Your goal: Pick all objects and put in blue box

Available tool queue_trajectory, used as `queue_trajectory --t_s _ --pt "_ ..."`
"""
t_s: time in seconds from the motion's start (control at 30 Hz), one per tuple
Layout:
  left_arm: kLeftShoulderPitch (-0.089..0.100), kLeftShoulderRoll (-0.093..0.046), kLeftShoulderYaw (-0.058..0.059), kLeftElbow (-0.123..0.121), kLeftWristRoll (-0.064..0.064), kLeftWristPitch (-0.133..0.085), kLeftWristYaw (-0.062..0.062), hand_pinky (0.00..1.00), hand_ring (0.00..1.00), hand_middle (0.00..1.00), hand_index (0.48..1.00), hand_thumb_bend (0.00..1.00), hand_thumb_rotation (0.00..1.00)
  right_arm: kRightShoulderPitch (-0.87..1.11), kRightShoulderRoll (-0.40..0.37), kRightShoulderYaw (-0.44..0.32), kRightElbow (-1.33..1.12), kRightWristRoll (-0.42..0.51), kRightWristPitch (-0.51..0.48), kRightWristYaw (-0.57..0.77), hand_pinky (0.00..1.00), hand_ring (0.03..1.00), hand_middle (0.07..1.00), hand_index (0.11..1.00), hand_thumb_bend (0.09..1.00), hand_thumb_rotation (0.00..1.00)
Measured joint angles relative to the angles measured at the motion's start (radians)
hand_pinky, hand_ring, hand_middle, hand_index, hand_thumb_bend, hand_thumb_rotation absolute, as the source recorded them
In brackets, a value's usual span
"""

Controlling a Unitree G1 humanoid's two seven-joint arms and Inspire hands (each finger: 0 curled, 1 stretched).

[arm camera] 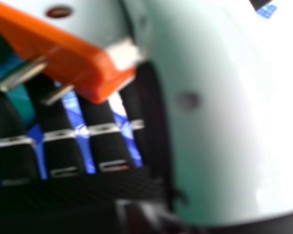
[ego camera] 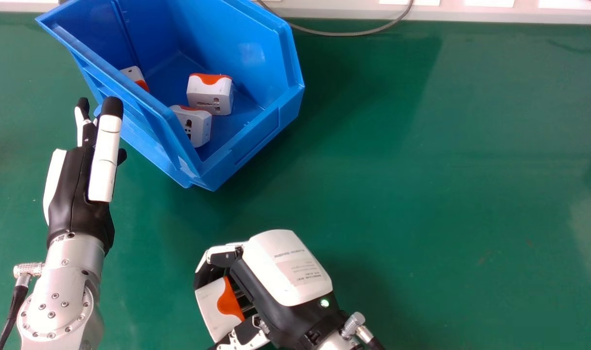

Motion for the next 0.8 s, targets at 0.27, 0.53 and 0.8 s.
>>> queue_trajectory --t_s 0.27,0.53,0.8 --pt "0.0 0.0 0.0 0.0 0.0 0.0 -0.001 0.94 0.98 1.0 1.0 0.78 1.0 0.0 -0.005 -0.006 -0.003 0.001 -0.012 -0.001 0.35 0.487 0.51 0.473 0.498 0.0" --pt "0.0 0.0 0.0 0.0 0.0 0.0 -0.001 0.94 0.98 1.0 1.0 0.77 1.0 0.011 -0.027 -0.067 -0.08 0.021 -0.047 -0.023 0.35 0.479 0.523 0.466 0.497 0.0" --pt "0.001 0.0 0.0 0.001 0.0 -0.001 -0.005 0.94 0.98 1.0 1.0 0.77 1.0 0.058 -0.031 -0.157 -0.222 0.044 -0.035 -0.049 0.35 0.475 0.526 0.463 0.497 0.0"
